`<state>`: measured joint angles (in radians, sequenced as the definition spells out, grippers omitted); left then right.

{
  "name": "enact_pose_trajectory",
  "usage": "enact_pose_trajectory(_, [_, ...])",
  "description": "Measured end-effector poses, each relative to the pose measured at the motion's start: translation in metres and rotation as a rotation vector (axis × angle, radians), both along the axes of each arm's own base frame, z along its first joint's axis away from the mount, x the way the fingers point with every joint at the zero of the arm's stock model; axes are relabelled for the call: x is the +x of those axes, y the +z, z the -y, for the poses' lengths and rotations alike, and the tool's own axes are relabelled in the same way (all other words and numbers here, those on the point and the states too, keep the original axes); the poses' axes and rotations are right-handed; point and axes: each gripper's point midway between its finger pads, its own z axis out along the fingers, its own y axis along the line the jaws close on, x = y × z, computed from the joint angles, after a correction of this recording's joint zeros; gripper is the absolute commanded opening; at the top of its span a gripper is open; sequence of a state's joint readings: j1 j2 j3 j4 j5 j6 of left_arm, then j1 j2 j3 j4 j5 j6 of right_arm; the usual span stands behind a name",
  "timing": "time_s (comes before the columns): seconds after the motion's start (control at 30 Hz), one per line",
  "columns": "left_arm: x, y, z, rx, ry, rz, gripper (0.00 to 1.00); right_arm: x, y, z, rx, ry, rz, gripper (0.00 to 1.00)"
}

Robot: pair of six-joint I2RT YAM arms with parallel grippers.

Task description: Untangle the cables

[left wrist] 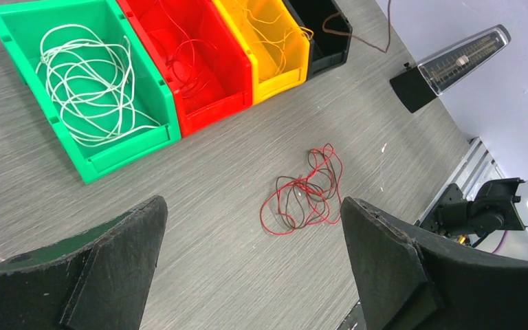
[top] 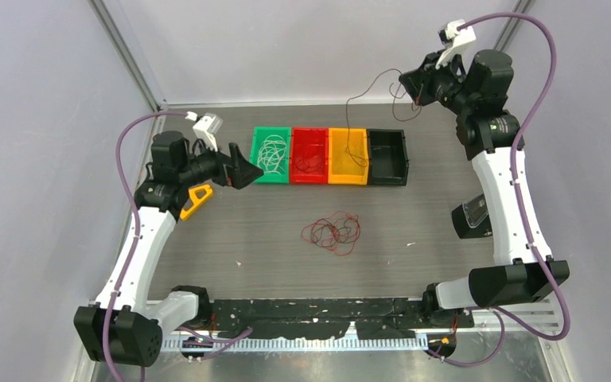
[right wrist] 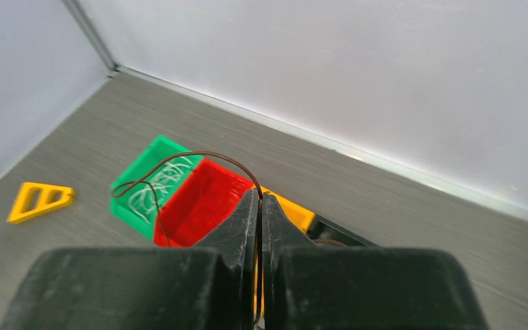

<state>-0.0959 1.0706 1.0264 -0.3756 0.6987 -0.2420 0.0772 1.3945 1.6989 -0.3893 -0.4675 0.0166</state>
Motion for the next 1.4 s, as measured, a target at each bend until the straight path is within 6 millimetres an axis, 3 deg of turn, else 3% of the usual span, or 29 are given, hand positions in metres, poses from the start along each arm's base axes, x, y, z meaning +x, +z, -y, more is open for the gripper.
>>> enact_pose_trajectory(0.33, [0.01, -0.007, 0.0, 0.013, -0.002, -0.022, 1.0, 0.025, -0.083, 0.04, -0.125, -0.212, -0.129, 0.05])
enact_pose_trajectory(0.6, [0.018, -0.006, 0.0, 0.02, -0.003, -0.033, 1.0, 0.058, -0.129, 0.071, -0.216, -0.364, -0.192, 0.05])
enact_pose_trajectory(0.8, [0.019, -0.01, -0.002, 0.047, 0.0, -0.048, 1.0, 0.084, -0.211, 0.081, -0.285, -0.431, -0.384, 0.05])
enact_pose_trajectory(0.9, [0.018, -0.013, -0.004, 0.061, 0.002, -0.052, 1.0, 0.083, -0.254, 0.087, -0.345, -0.466, -0.497, 0.05])
enact_pose_trajectory(0.97, [0.018, -0.015, -0.005, 0.069, 0.005, -0.058, 1.0, 0.078, -0.27, 0.089, -0.38, -0.483, -0.547, 0.05])
enact_pose_trajectory(1.13, [0.016, -0.021, -0.008, 0.093, 0.014, -0.075, 0.99, 0.066, -0.281, 0.092, -0.43, -0.505, -0.603, 0.05])
enact_pose_trajectory(1.4, [0.015, -0.023, -0.009, 0.098, 0.011, -0.087, 1.0, 0.043, -0.297, 0.062, -0.477, -0.441, -0.707, 0.05])
